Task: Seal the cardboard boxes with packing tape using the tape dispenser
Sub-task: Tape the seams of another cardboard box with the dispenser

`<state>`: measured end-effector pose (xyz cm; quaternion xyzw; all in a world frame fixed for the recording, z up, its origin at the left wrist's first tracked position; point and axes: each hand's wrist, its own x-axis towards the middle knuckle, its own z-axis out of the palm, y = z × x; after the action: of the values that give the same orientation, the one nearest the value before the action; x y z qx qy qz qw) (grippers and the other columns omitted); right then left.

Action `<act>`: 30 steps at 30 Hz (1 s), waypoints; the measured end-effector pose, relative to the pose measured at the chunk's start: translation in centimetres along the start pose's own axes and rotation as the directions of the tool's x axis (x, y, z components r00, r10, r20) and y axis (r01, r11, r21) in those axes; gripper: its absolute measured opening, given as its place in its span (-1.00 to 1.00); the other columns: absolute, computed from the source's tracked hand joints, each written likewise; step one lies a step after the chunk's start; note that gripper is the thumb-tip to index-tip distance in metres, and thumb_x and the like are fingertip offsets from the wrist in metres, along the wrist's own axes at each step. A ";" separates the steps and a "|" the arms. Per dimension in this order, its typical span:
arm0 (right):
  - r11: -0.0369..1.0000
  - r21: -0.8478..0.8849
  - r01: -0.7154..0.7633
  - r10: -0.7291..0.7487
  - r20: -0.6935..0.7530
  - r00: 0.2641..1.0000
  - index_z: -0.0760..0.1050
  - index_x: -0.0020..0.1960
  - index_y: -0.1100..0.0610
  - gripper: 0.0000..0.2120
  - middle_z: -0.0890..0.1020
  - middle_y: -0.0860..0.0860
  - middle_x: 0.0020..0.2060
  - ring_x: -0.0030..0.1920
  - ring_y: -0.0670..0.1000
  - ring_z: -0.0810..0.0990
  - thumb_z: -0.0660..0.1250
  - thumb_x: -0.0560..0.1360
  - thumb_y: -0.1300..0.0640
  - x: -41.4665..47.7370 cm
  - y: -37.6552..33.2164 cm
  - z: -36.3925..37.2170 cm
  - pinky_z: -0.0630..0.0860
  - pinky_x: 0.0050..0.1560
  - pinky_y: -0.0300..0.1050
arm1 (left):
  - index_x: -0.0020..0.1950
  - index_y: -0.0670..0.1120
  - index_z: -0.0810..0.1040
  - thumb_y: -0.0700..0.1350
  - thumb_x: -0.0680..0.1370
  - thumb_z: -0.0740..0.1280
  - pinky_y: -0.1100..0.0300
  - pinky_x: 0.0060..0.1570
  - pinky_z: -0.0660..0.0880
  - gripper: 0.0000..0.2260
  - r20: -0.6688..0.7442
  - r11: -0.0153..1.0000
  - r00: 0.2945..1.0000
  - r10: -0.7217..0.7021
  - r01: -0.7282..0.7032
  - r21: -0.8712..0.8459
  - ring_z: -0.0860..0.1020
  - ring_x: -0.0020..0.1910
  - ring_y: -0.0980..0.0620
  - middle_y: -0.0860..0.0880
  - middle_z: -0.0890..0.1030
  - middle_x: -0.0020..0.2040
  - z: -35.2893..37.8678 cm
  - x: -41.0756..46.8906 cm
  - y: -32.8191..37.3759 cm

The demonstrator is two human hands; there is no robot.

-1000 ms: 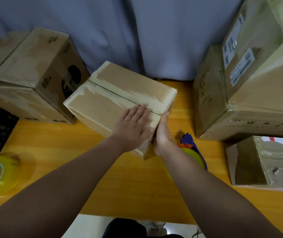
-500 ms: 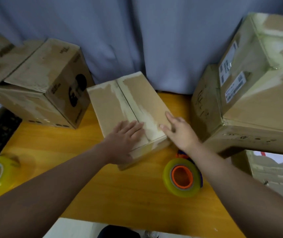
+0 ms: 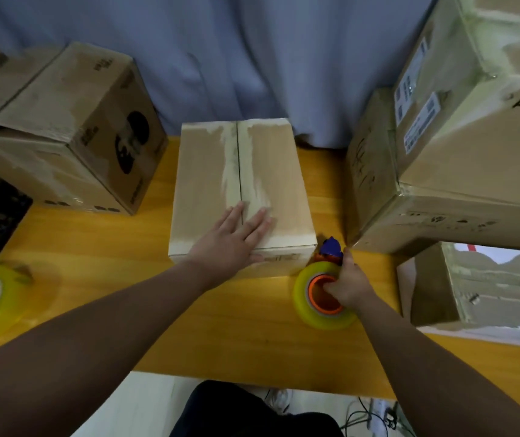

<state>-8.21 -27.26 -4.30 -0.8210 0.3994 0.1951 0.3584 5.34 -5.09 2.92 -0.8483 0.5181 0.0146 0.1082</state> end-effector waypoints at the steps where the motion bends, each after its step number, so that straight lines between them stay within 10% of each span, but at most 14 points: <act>1: 1.000 -0.016 -0.009 0.008 -0.051 0.999 0.05 0.52 0.14 -0.22 0.51 0.17 0.20 0.19 0.22 0.51 0.42 0.45 0.18 0.2 0.3 0.1 0.52 0.14 0.11 | 0.49 -0.05 -0.34 0.20 0.54 -0.24 -0.08 0.45 -0.20 -0.39 -0.021 1.000 1.000 0.013 -0.013 0.003 -0.21 0.49 -0.29 -0.05 -0.29 0.49 0.1 0.0 0.1; 4: 0.995 -0.096 -0.031 0.016 -0.151 0.988 0.37 0.28 0.20 -0.54 0.58 0.15 0.08 0.06 0.19 0.56 0.44 0.45 0.15 0.1 0.4 -0.5 0.54 -0.02 0.03 | 0.46 -0.02 -0.43 0.18 0.56 -0.25 -0.08 0.49 -0.19 -0.41 0.027 0.999 0.999 0.038 -0.038 0.015 -0.27 0.48 -0.26 -0.03 -0.37 0.48 0.2 -0.3 -0.2; 10: 0.935 0.334 0.122 -0.044 -0.230 0.972 0.24 0.09 0.13 -0.50 0.52 0.07 -0.13 -0.12 0.09 0.56 0.50 0.35 0.30 -3.1 1.9 -2.2 0.42 -0.30 -0.15 | 0.43 0.03 -0.47 0.17 0.59 -0.21 -0.06 0.48 -0.17 -0.44 0.035 0.999 0.999 0.005 -0.007 0.043 -0.23 0.51 -0.25 0.04 -0.40 0.45 -0.4 2.3 -1.2; 15: 0.856 0.420 0.303 -0.170 -0.324 0.931 0.33 0.31 -0.01 -0.33 0.60 -0.05 -0.02 -0.05 -0.06 0.60 0.55 0.31 0.25 -7.0 2.3 -4.4 0.57 -0.04 -0.08 | 0.54 0.11 -0.26 0.18 0.63 -0.11 -0.08 0.45 -0.23 -0.46 0.219 0.987 0.975 -0.031 0.065 -0.149 -0.25 0.52 -0.15 0.02 -0.24 0.56 -3.0 4.3 -2.8; 18: 0.830 0.339 0.442 -0.291 -0.414 0.863 0.37 0.31 0.04 -0.30 0.53 -0.02 0.12 0.10 -0.02 0.53 0.57 0.25 0.26 -8.7 0.1 -5.4 0.50 0.08 -0.11 | 0.36 -0.06 0.42 0.27 0.60 -0.03 -0.10 0.35 0.21 -0.45 0.153 0.725 0.971 -0.184 0.239 -0.646 0.26 0.42 -0.16 -0.22 0.33 0.42 -6.9 4.0 -1.2; 22: 0.796 0.232 0.559 -0.424 -0.446 0.789 0.28 0.25 -0.08 -0.29 0.48 -0.07 0.13 0.12 -0.06 0.47 0.57 0.26 0.23 -10.9 -4.6 -5.7 0.45 0.12 -0.16 | 0.04 -0.14 0.57 0.42 0.48 -0.02 0.15 -0.08 0.52 -0.31 0.359 0.026 0.922 -0.147 0.366 -0.930 0.59 -0.02 -0.05 -0.10 0.61 -0.01 -12.4 1.8 0.5; 30: 0.726 0.060 0.685 -0.601 -0.428 0.674 0.31 0.34 0.05 -0.26 0.41 -0.14 0.11 0.17 -0.05 0.41 0.57 0.25 0.16 -12.6 -11.7 -2.5 0.44 0.12 -0.14 | -0.13 -0.11 0.51 0.25 0.54 0.19 0.23 -0.27 0.44 -0.58 0.327 0.079 0.942 -0.081 0.333 -0.940 0.47 -0.30 0.08 -0.01 0.52 -0.29 -13.7 -3.2 -3.8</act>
<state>-6.43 -17.64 10.10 -0.8862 0.1626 -0.1518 0.4064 6.02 -3.35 17.38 -0.7620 0.2368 0.4195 -0.4329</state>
